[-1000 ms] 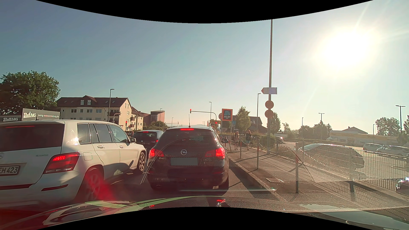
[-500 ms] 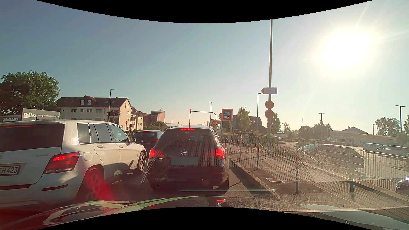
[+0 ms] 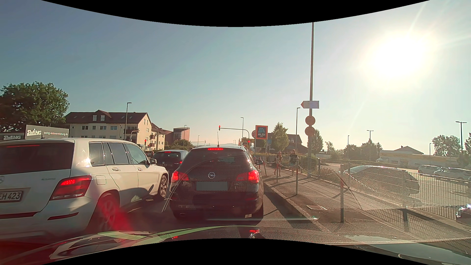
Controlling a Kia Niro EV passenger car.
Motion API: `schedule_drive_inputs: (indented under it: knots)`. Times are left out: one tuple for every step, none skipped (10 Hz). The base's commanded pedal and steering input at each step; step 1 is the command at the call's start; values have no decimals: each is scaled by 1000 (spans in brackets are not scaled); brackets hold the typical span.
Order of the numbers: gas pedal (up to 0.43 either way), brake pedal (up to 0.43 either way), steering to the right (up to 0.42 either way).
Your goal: Follow the waypoints while adhering to traffic rules and regulations
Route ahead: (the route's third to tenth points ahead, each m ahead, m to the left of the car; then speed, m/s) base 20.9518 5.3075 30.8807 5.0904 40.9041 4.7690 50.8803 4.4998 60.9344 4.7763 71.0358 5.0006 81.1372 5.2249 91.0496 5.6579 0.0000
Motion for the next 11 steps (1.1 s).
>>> schedule_drive_inputs:
  knots:
    - [0,274,-16]
    - [0,274,-17]
    - [0,274,-16]
    - [0,274,-17]
    - [0,274,-16]
    - [0,274,-16]
    - [0,274,-17]
    - [0,274,-16]
    - [0,274,-16]
    - [0,274,-16]
    - [0,274,-16]
